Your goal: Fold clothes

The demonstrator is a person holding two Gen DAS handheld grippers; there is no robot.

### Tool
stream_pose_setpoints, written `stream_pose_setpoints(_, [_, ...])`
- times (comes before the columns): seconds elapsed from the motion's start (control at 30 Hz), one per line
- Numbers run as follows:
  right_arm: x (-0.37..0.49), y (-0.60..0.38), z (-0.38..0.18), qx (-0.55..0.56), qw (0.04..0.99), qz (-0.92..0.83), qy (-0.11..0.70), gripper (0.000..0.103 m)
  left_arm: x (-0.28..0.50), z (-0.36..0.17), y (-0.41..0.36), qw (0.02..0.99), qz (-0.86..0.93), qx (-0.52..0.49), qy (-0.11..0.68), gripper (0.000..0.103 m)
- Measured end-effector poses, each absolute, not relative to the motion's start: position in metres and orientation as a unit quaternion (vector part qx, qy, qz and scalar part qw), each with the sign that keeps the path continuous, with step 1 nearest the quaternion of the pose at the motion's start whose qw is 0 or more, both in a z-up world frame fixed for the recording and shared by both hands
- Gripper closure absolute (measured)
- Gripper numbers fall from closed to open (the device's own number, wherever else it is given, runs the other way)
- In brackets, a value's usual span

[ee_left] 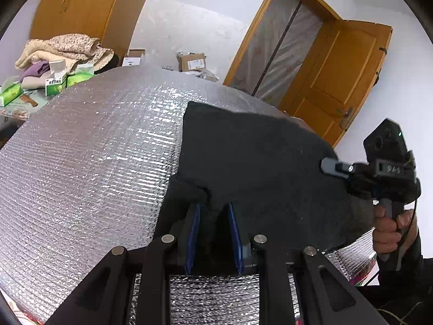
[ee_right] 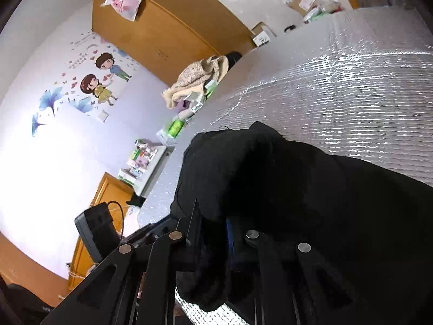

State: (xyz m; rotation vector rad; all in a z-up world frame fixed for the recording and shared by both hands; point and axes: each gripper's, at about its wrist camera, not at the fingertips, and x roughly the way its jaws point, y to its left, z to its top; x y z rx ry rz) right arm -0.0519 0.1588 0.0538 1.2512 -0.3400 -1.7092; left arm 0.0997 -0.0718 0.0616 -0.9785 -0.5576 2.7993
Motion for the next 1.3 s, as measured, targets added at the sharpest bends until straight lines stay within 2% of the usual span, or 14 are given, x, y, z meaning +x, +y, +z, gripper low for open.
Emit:
stream_pose_setpoints(0.37, [-0.041,0.174,0.06,0.494,0.466,-0.721,-0.137,0.088,0.11,0.076,-0.075,0.046,0.937,-0.294,-0.181,0.081])
stream_pose_setpoints(0.57, [-0.041,0.185,0.063,0.492,0.444,-0.738,-0.127,0.073,0.116,0.061,-0.082,0.017,0.929,-0.324,-0.176,0.081])
stream_pose_setpoints(0.73, [-0.031,0.188,0.102,0.418,0.459,-0.774,-0.124,0.071,0.118,0.061,-0.093,-0.003,0.929,-0.312,-0.199,0.081])
stream_pose_setpoints(0.87, [-0.024,0.159,0.11,0.403,0.507,-0.757,-0.087,0.071,0.11,0.05,-0.093,0.005,0.919,-0.338,-0.205,0.081])
stream_pose_setpoints(1.03, [-0.031,0.122,0.085,0.438,0.493,-0.751,-0.034,0.072,0.114,0.042,-0.098,0.007,0.913,-0.342,-0.223,0.082])
stream_pose_setpoints(1.07, [-0.033,0.114,0.08,0.445,0.489,-0.75,-0.023,0.076,0.115,0.042,-0.1,0.008,0.912,-0.342,-0.227,0.083])
stream_pose_setpoints(1.13, [-0.049,0.113,0.067,0.473,0.468,-0.746,-0.042,0.095,0.118,0.042,-0.1,0.01,0.913,-0.34,-0.226,0.084])
stream_pose_setpoints(1.3, [-0.043,0.109,0.09,0.439,0.481,-0.758,-0.028,0.087,0.116,0.044,-0.103,0.014,0.912,-0.337,-0.234,0.085])
